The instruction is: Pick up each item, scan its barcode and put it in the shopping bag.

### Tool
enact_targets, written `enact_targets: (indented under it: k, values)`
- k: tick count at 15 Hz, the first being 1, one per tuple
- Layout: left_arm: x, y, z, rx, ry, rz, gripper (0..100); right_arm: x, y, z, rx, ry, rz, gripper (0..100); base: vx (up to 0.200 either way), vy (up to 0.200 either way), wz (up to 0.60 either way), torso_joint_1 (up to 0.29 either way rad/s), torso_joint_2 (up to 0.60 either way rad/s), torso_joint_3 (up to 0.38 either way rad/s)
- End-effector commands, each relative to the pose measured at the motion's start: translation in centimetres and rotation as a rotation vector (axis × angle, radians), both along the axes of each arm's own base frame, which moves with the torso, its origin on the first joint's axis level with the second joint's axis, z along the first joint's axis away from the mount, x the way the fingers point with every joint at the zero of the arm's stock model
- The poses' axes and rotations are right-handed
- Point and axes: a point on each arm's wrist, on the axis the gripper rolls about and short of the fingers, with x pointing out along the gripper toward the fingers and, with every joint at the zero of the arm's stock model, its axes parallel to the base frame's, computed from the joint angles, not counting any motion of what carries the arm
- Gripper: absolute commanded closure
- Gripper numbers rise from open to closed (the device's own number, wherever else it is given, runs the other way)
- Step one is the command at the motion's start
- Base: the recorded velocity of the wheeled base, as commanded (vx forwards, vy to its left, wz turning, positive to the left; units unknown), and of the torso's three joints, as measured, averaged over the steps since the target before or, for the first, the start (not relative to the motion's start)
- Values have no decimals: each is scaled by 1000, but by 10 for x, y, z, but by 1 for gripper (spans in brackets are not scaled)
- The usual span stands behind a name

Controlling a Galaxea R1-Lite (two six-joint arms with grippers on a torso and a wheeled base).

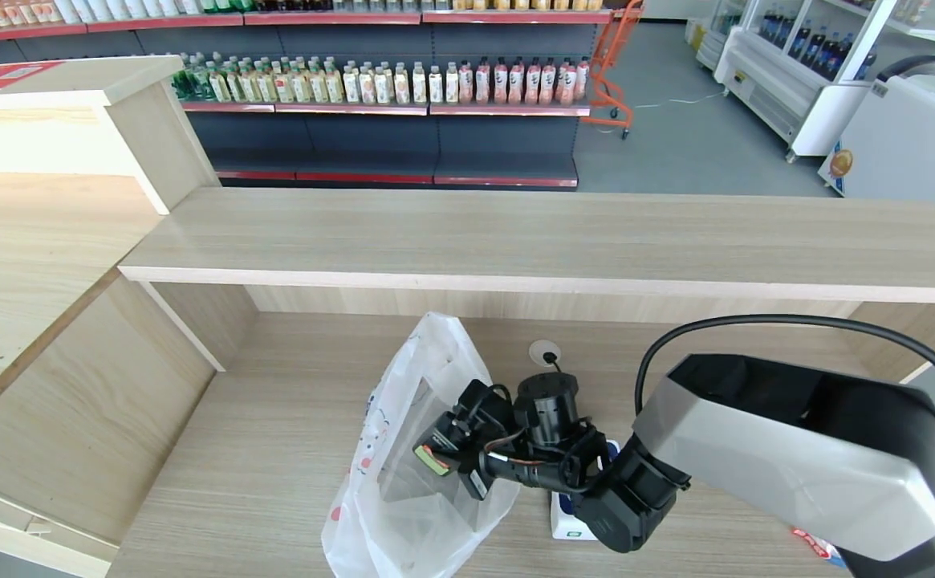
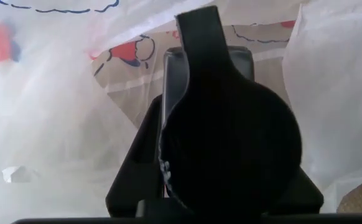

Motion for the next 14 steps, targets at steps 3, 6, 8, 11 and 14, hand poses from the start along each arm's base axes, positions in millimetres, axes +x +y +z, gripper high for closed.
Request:
enact_targets:
  k: [3, 6, 8, 11, 14]
  values:
    - [0, 0, 0, 0, 0, 0, 0, 1, 2, 0, 9, 2, 2, 0, 0, 0, 0, 0, 0, 0]
    - [0, 0, 0, 0, 0, 0, 0, -3, 3, 19, 71, 70, -18, 0, 0, 0, 0, 0, 0, 0]
    - [0, 0, 0, 0, 0, 0, 0, -6, 1, 38, 146, 157, -56, 0, 0, 0, 0, 0, 0, 0]
    - [0, 0, 0, 0, 0, 0, 0, -9, -20, 55, 170, 294, -150, 0, 0, 0, 0, 0, 0, 0]
    - [0, 0, 0, 2, 0, 0, 0, -6, -51, 61, 224, 402, -270, 0, 0, 0, 0, 0, 0, 0]
